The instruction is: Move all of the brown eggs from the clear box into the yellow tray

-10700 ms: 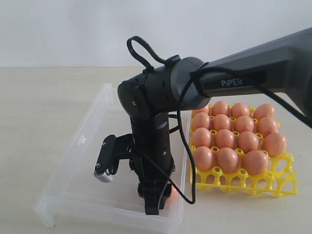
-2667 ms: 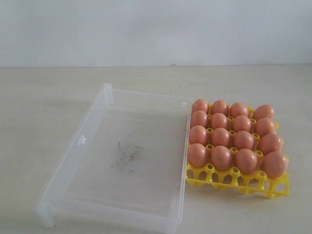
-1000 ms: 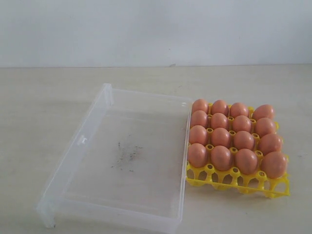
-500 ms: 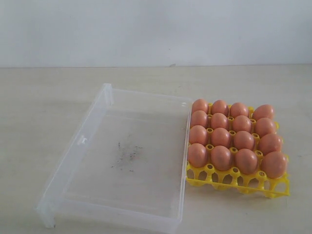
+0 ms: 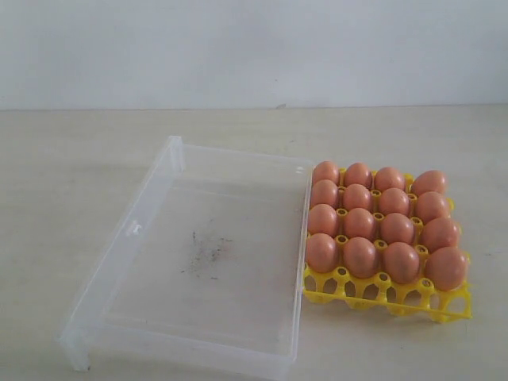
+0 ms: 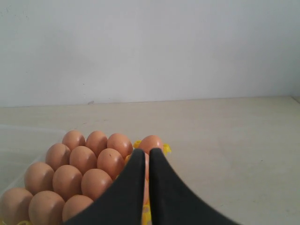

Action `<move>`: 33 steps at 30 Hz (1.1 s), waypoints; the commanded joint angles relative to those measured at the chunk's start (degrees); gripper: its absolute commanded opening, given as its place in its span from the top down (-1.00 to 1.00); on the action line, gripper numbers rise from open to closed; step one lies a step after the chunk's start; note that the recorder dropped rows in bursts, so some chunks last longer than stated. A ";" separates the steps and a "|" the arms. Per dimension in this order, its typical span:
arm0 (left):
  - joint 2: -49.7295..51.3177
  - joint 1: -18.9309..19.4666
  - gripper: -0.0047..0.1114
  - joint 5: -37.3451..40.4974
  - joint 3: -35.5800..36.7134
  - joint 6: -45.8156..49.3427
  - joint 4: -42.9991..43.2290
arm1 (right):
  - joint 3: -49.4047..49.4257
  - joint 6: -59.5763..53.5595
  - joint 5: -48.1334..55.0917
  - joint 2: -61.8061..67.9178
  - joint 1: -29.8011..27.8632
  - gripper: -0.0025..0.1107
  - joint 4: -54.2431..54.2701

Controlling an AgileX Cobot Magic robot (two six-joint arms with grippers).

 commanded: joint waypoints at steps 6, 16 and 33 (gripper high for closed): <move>-0.14 6.28 0.85 -0.12 0.20 -0.51 -0.51 | -0.02 -0.10 -0.08 -0.20 -0.16 0.93 0.09; -0.14 6.55 0.85 -0.12 0.20 -0.51 -0.51 | -0.02 -0.21 -0.08 -0.20 -0.16 0.93 0.09; -0.14 6.55 0.85 -0.12 0.20 -0.51 -0.51 | -0.02 -0.10 -0.08 -0.20 -0.16 0.93 0.09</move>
